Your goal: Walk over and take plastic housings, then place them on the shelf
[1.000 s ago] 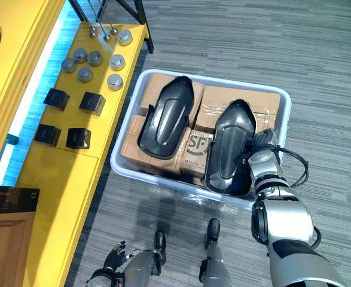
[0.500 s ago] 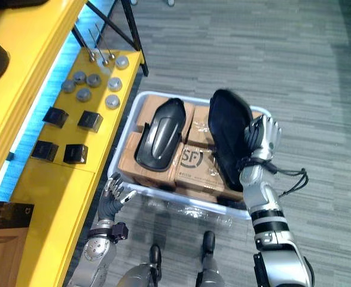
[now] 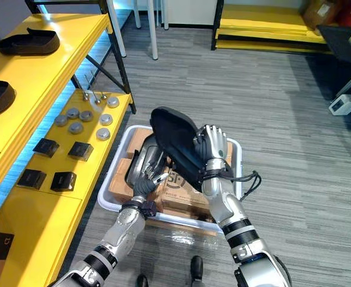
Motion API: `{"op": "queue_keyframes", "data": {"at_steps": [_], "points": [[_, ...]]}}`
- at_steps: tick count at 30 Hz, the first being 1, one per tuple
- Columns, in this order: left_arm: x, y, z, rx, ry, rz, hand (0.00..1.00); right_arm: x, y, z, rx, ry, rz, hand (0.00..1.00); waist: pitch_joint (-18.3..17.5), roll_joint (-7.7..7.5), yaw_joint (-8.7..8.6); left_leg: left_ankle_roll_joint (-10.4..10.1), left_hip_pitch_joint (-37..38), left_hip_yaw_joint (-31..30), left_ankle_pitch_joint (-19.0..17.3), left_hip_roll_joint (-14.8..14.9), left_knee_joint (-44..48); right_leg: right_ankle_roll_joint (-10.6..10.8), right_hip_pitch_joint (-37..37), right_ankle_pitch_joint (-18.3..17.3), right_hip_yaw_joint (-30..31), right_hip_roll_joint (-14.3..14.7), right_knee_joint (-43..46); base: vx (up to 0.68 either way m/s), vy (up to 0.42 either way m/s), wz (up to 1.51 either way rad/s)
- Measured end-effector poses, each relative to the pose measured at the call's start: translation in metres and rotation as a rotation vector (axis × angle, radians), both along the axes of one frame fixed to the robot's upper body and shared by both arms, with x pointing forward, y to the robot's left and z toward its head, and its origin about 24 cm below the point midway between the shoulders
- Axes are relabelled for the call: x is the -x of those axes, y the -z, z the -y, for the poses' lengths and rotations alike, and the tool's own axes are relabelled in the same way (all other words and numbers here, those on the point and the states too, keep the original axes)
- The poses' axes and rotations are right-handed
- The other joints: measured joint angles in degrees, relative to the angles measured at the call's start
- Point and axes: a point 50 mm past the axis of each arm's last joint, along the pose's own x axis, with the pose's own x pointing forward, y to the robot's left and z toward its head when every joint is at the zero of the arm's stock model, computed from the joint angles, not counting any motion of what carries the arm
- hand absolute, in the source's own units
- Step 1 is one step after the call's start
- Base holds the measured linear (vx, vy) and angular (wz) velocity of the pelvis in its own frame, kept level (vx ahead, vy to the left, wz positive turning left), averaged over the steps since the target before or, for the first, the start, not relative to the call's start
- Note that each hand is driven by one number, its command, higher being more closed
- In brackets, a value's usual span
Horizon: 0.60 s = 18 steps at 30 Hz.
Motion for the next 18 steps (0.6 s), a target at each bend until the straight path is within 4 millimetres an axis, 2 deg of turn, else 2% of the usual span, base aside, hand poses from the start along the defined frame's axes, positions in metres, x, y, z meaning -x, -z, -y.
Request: {"op": "queue_keyframes", "data": {"at_steps": [3,6,8,12,15,18], "points": [[-0.002,0.005,-0.002,-0.009,-0.013,-0.031,0.0,0.004,-0.001,-0.013,-0.005,-0.044,0.01,1.0,-0.38,-0.62,-0.18,-0.34,0.54,0.33,-0.13,0.27,-0.76,-0.2,-0.19,0.22,0.34,0.37,0.0,-0.06,-0.01,-0.11],[-0.004,0.012,-0.007,-0.033,-0.065,-0.072,0.0,0.01,-0.006,-0.027,-0.033,-0.094,0.036,1.0,-1.18,-1.87,-0.07,-0.7,1.35,1.64,-0.16,0.88,-1.03,-0.4,-0.19,0.39,1.65,0.98,0.0,-0.03,-0.014,-0.21],[-0.006,0.017,-0.012,-0.051,-0.121,-0.105,0.0,0.018,-0.012,-0.037,-0.046,-0.14,0.078,1.0,-1.6,-2.39,-0.66,-0.84,2.07,1.99,-0.08,1.01,-1.63,-0.39,0.01,0.4,1.91,1.14,0.0,0.0,-0.01,-0.14],[-0.011,0.011,-0.015,-0.039,-0.17,-0.103,0.0,0.026,-0.012,-0.044,-0.067,-0.181,0.103,1.0,-2.64,-3.41,-1.31,-0.91,2.58,2.49,-0.03,1.17,-2.01,-0.38,0.11,0.41,2.42,1.34,-0.03,0.01,0.01,-0.08],[-0.013,0.007,-0.014,0.091,-0.187,-0.118,0.0,0.031,0.003,-0.054,-0.076,-0.218,0.064,1.0,-3.83,-3.75,-1.4,-0.93,3.88,3.38,-0.01,1.21,-2.71,-0.33,0.63,0.44,3.28,1.48,-0.05,0.02,0.028,-0.14],[-0.012,-0.01,-0.001,0.291,-0.135,-0.081,0.0,0.035,0.011,-0.06,-0.105,-0.241,0.032,1.0,-4.28,-3.84,-1.3,-0.93,4.05,3.33,-0.01,1.22,-2.73,-0.24,0.82,0.5,3.27,1.47,-0.06,0.0,0.0,0.0]]}}
